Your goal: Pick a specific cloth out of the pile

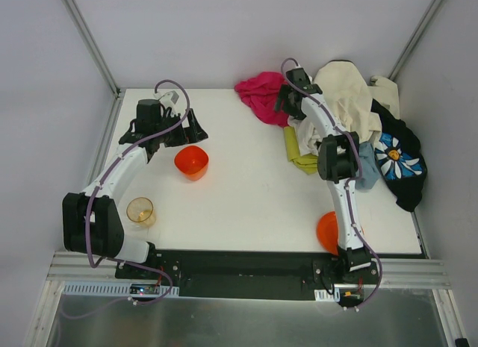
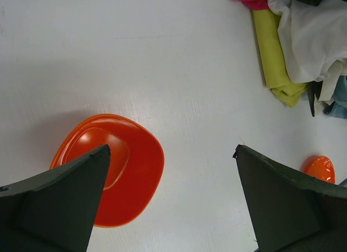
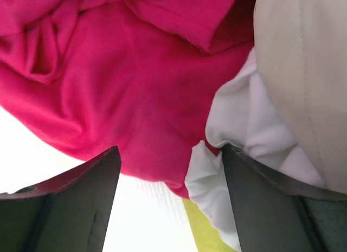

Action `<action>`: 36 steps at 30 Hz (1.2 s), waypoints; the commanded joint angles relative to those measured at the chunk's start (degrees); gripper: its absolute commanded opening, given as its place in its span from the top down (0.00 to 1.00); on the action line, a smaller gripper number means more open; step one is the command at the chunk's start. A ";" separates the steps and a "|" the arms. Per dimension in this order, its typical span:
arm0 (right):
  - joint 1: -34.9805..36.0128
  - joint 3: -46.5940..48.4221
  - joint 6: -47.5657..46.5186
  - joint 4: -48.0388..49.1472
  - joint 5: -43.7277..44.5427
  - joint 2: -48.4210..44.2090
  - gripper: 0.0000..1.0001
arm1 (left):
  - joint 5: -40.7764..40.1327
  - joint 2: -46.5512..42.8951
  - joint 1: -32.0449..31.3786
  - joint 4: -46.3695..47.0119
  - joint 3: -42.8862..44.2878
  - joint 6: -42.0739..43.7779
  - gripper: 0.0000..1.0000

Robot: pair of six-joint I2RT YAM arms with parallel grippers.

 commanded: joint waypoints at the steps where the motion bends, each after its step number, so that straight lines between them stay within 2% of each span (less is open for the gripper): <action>1: -0.91 2.72 3.55 -1.82 -3.06 3.26 0.25 | 1.49 0.16 0.74 1.29 1.57 -0.71 0.01; 5: -1.09 4.04 4.60 -2.53 -5.43 5.29 0.39 | 1.40 0.07 0.74 1.38 1.48 -0.80 0.01; 6: -1.18 4.04 4.86 -2.70 -5.96 5.90 0.46 | 1.40 0.07 0.74 1.29 1.39 -0.89 0.01; 7: -1.26 4.04 5.04 -2.70 -6.57 6.08 0.60 | 1.31 0.07 0.74 1.38 1.39 -0.89 0.01; 9: -1.61 4.04 5.57 -2.96 -8.24 6.78 0.80 | 1.31 0.07 0.74 1.29 1.22 -1.06 0.01; 11: -2.14 3.87 5.74 -2.96 -10.77 7.05 0.95 | 1.22 0.07 0.74 1.29 1.22 -1.15 0.01; 12: -2.40 3.61 5.66 -3.05 -11.14 6.96 1.00 | 1.40 0.07 0.74 1.29 1.13 -1.24 0.01; 15: -3.02 2.73 4.96 -2.61 -12.20 5.21 0.99 | 1.49 -0.02 0.74 1.29 0.96 -1.41 0.01; 27: -4.60 0.97 1.09 0.73 -12.91 -12.72 0.99 | 2.01 -0.90 0.74 2.08 0.16 -1.85 0.01; 36: -9.25 1.93 -1.46 -0.94 -4.30 -23.53 0.99 | 3.42 -0.64 0.74 3.22 -0.89 -2.21 0.01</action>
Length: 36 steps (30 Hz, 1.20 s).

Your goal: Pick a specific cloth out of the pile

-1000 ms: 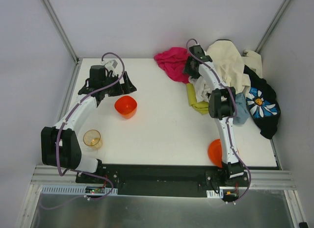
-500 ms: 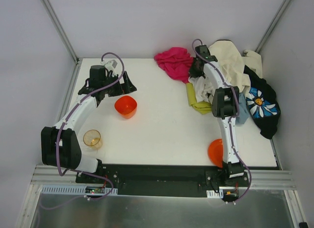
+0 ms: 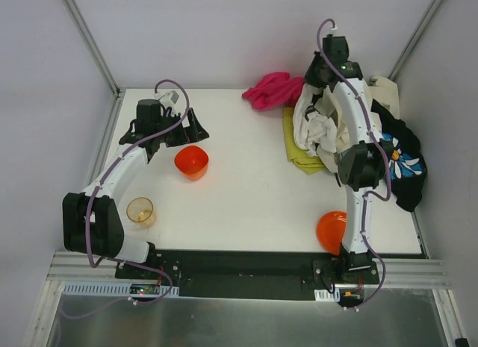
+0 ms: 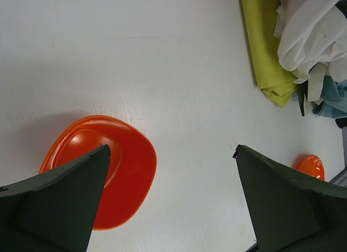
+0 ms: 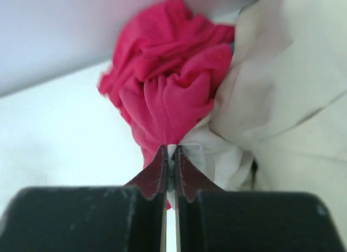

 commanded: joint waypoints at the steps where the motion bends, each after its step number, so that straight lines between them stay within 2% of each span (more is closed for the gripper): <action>1: -4.32 2.06 -2.44 -0.48 6.33 -9.46 0.99 | 2.35 -0.70 0.74 2.59 -0.83 -0.65 0.01; 14: -19.78 -2.68 -5.88 -8.83 18.20 -21.94 0.99 | 4.19 0.88 0.74 4.26 -1.01 -1.53 0.01; 19: -25.76 -11.80 -4.12 -9.54 18.73 -26.42 0.99 | 4.98 1.58 0.74 4.35 -0.39 -1.36 0.01; 24: -26.30 -25.59 -3.42 -7.52 18.29 -28.45 0.99 | 6.30 3.08 0.56 4.70 0.58 -1.80 0.01; 29: -25.95 -38.87 -2.45 -5.32 15.40 -25.91 0.99 | 7.18 3.34 0.65 4.96 1.11 -1.80 0.01; 33: -25.25 -44.51 -2.19 -5.15 12.50 -21.43 0.99 | 7.36 3.43 0.65 5.05 1.28 -1.53 0.01; 36: -24.54 -47.94 -2.89 -3.21 10.30 -20.37 0.92 | 7.97 3.43 0.65 4.96 1.37 -1.53 0.01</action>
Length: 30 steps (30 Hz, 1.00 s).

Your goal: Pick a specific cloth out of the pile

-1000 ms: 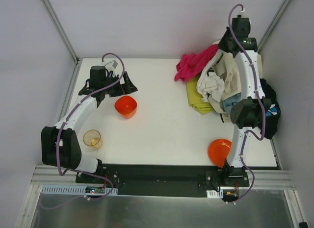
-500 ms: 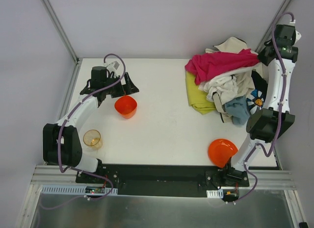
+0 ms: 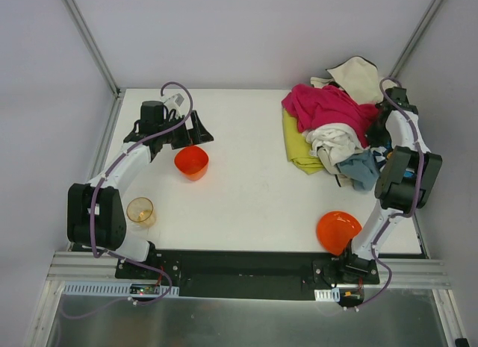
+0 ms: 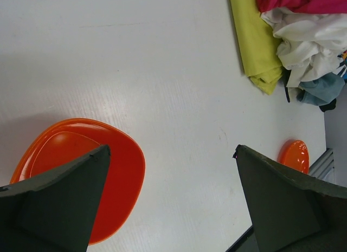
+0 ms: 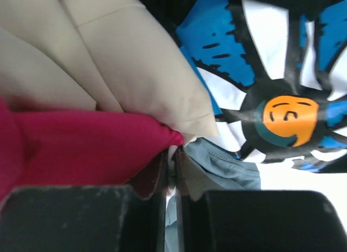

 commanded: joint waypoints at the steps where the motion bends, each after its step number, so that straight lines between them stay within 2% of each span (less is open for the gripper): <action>1: 0.77 -4.05 -1.31 -0.63 -1.99 1.31 0.90 | 2.31 -0.09 0.65 1.97 2.27 -0.16 0.01; 2: 0.77 -4.15 -2.01 -0.80 -2.60 1.32 0.88 | 2.40 -0.26 0.65 1.88 2.35 -0.16 0.01; 9: 1.47 -3.97 -4.92 -0.98 -1.21 -7.72 0.17 | 2.58 -0.88 0.65 2.40 2.18 -0.59 0.01; 11: 1.56 -3.27 -5.18 -1.77 0.02 -10.53 0.08 | 2.93 -0.79 0.65 2.76 2.27 -0.86 0.01; 14: 1.91 -1.60 -5.62 -3.53 0.64 -14.40 0.01 | 3.11 -0.88 0.65 3.20 2.18 -1.12 0.01; 16: 2.52 -0.37 -5.63 -4.67 0.73 -16.69 0.04 | 3.02 -0.97 0.65 3.28 2.00 -1.21 0.01; 21: 6.21 3.32 -5.71 -6.87 1.00 -19.42 0.04 | 2.93 -1.32 0.65 3.46 1.65 -1.21 0.01; 26: 12.36 5.61 -2.91 -7.14 -2.42 -17.85 0.04 | 3.02 -1.41 0.56 3.55 1.65 -1.30 0.01; 30: 15.35 2.89 2.80 -3.10 -9.27 -14.95 0.04 | 3.02 -1.58 0.65 3.72 1.39 -1.47 0.01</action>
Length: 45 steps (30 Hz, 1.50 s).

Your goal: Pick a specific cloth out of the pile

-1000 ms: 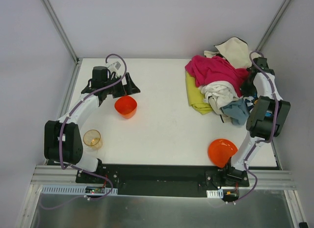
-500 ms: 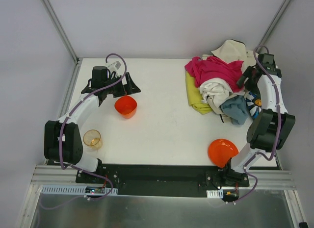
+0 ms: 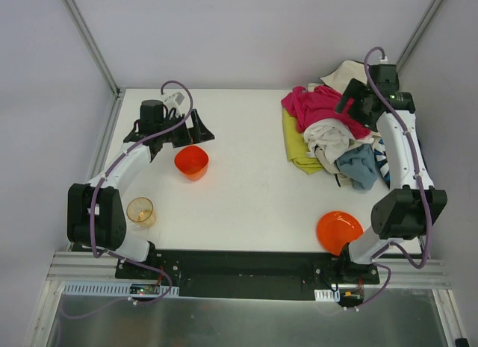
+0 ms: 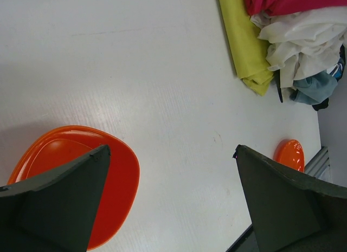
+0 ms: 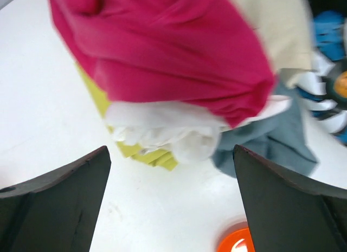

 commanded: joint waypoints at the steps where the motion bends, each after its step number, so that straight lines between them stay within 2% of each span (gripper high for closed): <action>1: 3.03 -2.03 6.94 3.37 -8.17 3.43 0.04 | 1.51 -1.67 0.65 1.87 1.26 -1.17 0.01; 6: 5.58 -2.74 11.16 6.99 -12.22 8.53 0.04 | 1.60 -2.02 0.65 1.87 0.90 -1.34 0.01; 15: 5.41 3.67 17.66 8.65 -13.89 17.85 0.04 | 1.34 -2.37 0.65 3.54 0.02 -1.34 0.01; 24: 1.72 2.71 23.65 13.49 -12.49 20.49 0.04 | 1.25 -1.67 0.65 3.71 0.02 -1.34 0.01; 28: -2.84 0.69 26.54 15.25 -13.19 22.42 0.03 | 1.51 -1.23 0.65 3.71 0.37 -1.26 0.01; 32: -5.05 -1.77 26.99 17.36 -13.98 23.13 0.14 | 1.60 -1.41 0.65 3.71 0.55 -1.08 0.01; 34: -5.49 -2.91 26.55 18.94 -15.64 23.30 0.30 | 1.77 -1.41 0.65 3.71 0.55 -1.08 0.01; 37: -5.49 -4.32 26.38 20.96 -17.93 23.39 0.64 | 2.04 -1.23 0.65 3.71 0.55 -1.17 0.01; 38: -5.49 -4.67 26.37 21.40 -18.55 23.39 0.70 | 2.12 -1.32 0.65 3.71 0.55 -1.17 0.01; 42: -5.49 -4.94 25.32 21.41 -19.43 22.78 0.86 | 2.56 -1.93 0.65 3.71 0.90 -1.08 0.01; 44: -5.49 -5.03 24.53 21.40 -19.61 21.99 0.89 | 3.26 -2.11 0.65 3.71 1.52 -1.08 0.01; 45: -5.49 -4.85 24.01 21.32 -19.69 21.46 0.95 | 3.70 -2.11 0.65 3.71 1.87 -1.26 0.01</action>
